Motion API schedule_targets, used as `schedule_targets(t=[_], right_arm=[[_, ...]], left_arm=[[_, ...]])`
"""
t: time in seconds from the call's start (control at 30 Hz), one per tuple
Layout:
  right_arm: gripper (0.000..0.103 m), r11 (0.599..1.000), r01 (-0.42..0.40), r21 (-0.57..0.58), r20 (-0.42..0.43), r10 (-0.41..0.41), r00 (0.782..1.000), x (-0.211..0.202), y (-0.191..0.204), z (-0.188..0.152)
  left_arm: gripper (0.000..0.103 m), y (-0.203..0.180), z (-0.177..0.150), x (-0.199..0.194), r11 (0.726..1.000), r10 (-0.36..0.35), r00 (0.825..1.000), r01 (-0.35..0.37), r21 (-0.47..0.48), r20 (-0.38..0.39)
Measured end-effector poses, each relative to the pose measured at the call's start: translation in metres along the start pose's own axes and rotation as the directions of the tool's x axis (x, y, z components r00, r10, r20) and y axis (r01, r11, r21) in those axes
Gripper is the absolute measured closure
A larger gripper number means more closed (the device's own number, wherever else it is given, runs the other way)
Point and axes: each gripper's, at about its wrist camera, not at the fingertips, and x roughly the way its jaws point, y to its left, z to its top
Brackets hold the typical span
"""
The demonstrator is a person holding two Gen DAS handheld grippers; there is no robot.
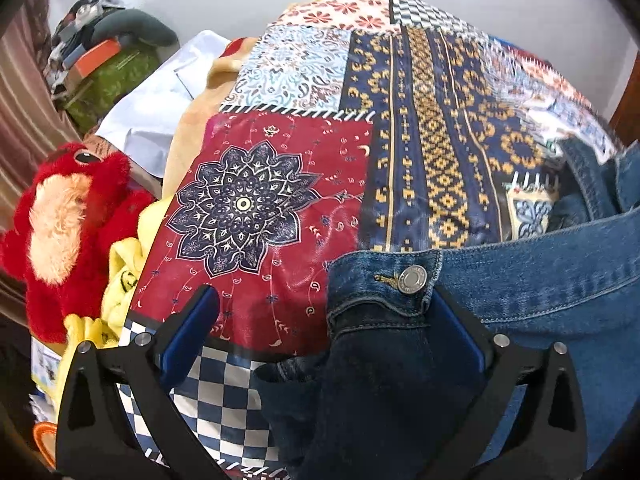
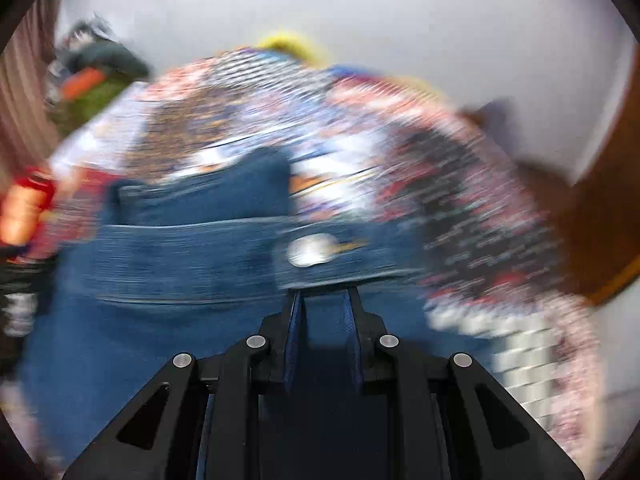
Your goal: Fold large clothes
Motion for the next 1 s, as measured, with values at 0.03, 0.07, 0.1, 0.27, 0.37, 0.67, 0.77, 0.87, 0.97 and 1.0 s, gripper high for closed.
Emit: schedule_targets(t=[0.03, 0.07, 0.1, 0.27, 0.37, 0.67, 0.77, 0.87, 0.97, 1.0], right_arm=[[0.086, 1.000, 0.030, -0.003, -0.019, -0.030, 0.999, 0.002, -0.004, -0.001], [0.086, 0.999, 0.036, 0.006, -0.066, -0.035, 0.997, 0.006, -0.011, -0.002], [0.086, 1.000, 0.010, 0.012, -0.104, -0.009, 0.995, 0.006, -0.018, -0.005], [0.086, 1.000, -0.029, -0.010, -0.082, 0.028, 0.996, -0.032, -0.035, -0.019], [0.086, 0.996, -0.086, -0.015, -0.051, 0.085, 0.995, -0.058, -0.032, -0.023], [0.086, 0.962, -0.235, -0.140, 0.031, 0.241, 0.970, -0.129, 0.039, -0.040], [0.086, 0.948, -0.276, -0.158, 0.016, 0.282, 0.959, -0.134, 0.060, -0.049], [0.086, 0.934, -0.299, -0.197, -0.032, 0.299, 0.954, -0.128, 0.083, -0.059], [0.086, 0.929, -0.288, -0.232, -0.064, 0.281, 0.958, -0.114, 0.098, -0.067], [0.086, 0.929, -0.282, -0.238, -0.075, 0.272, 0.959, -0.109, 0.100, -0.069]], left_arm=[[0.000, -0.001, 0.000, -0.003, 1.000, 0.011, 1.000, -0.011, 0.004, 0.006], [0.000, 0.000, 0.000, -0.006, 1.000, 0.013, 1.000, -0.013, 0.005, 0.011], [0.000, 0.001, 0.000, -0.011, 1.000, 0.010, 1.000, -0.010, 0.008, 0.015], [0.000, 0.010, 0.000, -0.051, 0.999, -0.030, 0.998, 0.029, 0.018, 0.048], [0.000, 0.013, -0.003, -0.082, 0.998, -0.062, 0.994, 0.060, 0.018, 0.089], [0.000, -0.011, -0.035, -0.140, 0.974, -0.220, 0.966, 0.209, 0.086, 0.139], [0.000, -0.026, -0.050, -0.141, 0.961, -0.265, 0.956, 0.252, 0.110, 0.127], [0.000, -0.037, -0.064, -0.136, 0.947, -0.311, 0.945, 0.299, 0.118, 0.103], [0.000, -0.049, -0.075, -0.124, 0.943, -0.318, 0.944, 0.307, 0.126, 0.084], [0.000, -0.051, -0.078, -0.119, 0.943, -0.318, 0.945, 0.307, 0.128, 0.074]])
